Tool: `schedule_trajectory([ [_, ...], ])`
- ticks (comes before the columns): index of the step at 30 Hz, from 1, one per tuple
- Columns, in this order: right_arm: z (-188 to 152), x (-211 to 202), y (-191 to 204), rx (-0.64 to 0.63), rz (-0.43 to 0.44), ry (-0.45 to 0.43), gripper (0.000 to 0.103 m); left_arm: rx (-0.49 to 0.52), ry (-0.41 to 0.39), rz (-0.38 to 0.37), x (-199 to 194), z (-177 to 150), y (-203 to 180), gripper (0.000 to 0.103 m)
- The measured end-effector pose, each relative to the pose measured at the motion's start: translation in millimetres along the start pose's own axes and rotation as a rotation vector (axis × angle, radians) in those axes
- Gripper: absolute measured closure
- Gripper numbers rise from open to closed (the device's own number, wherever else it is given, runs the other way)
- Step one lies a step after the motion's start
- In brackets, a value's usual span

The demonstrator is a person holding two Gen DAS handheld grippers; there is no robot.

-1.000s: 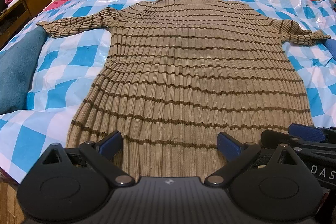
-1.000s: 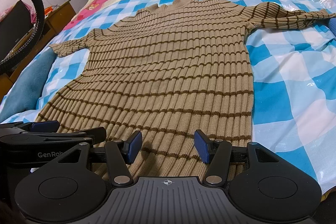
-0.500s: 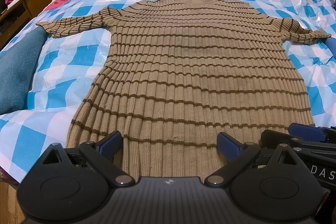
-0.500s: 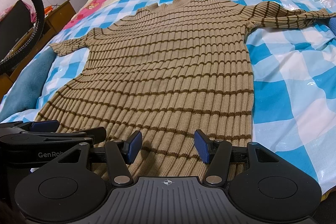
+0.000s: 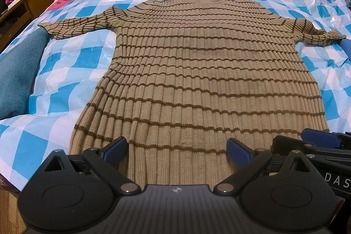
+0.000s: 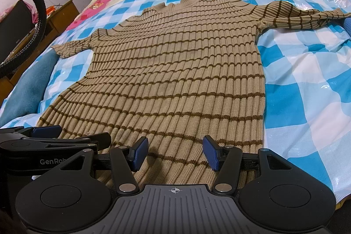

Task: Fold small clothes

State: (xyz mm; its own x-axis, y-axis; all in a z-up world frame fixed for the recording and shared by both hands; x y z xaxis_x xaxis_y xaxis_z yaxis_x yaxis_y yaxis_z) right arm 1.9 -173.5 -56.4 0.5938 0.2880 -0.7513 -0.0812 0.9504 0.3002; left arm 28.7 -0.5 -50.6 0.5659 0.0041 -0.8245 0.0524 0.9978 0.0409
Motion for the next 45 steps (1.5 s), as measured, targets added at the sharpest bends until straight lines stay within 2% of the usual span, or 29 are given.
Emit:
schedule_trajectory([
  [10, -1.2, 0.6, -0.4, 0.003, 0.002, -0.001, 0.048, 0.008, -0.011, -0.001, -1.3, 2.1, -1.1, 0.002],
  [14, 0.8, -1.4, -0.9, 0.01, 0.004, -0.013, 0.045, 0.028, -0.033, -0.008, -5.6, 9.8, -2.8, 0.001],
  [17, 10.0, -6.4, -3.0, 0.012, 0.016, -0.025, 0.045, 0.053, -0.053, -0.017, -10.8, 20.8, -6.8, 0.001],
  [24, 45.5, -20.2, -24.5, 0.053, -0.001, -0.119, 0.045, 0.104, -0.131, -0.038, -13.1, 65.8, -24.2, 0.001],
  [30, 68.8, -12.9, -66.3, 0.133, -0.069, -0.144, 0.045, 0.149, -0.104, -0.06, 13.0, 83.7, -51.4, 0.001],
  [34, 85.9, -4.9, -105.9, 0.211, -0.12, -0.162, 0.045, 0.187, -0.077, -0.107, 28.9, 90.2, -77.2, 0.001],
  [39, 122.6, -4.0, -155.5, 0.286, -0.183, -0.226, 0.045, 0.243, -0.093, -0.163, 43.1, 118.0, -113.3, 0.001],
  [42, 147.1, -1.6, -191.9, 0.378, -0.194, -0.262, 0.046, 0.261, -0.102, -0.19, 54.0, 135.6, -133.6, 0.001],
  [45, 168.6, 6.5, -230.9, 0.463, -0.242, -0.297, 0.049, 0.278, -0.11, -0.204, 63.8, 147.5, -150.8, 0.001],
])
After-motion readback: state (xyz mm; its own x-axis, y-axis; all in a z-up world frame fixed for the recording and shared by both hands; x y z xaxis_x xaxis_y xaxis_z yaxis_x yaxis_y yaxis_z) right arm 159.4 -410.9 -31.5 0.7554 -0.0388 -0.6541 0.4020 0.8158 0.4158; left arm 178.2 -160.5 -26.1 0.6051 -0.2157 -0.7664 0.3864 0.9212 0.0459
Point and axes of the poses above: each gripper's, at about its wrist camera, not at the fingertips, and x roughly the way its jaws point, y to its left, z to its top, the point moved 6 cm from there along x, roughly the way its jaws point, and after that the axes turned 1 degree about -y, right-handed, at the moved point
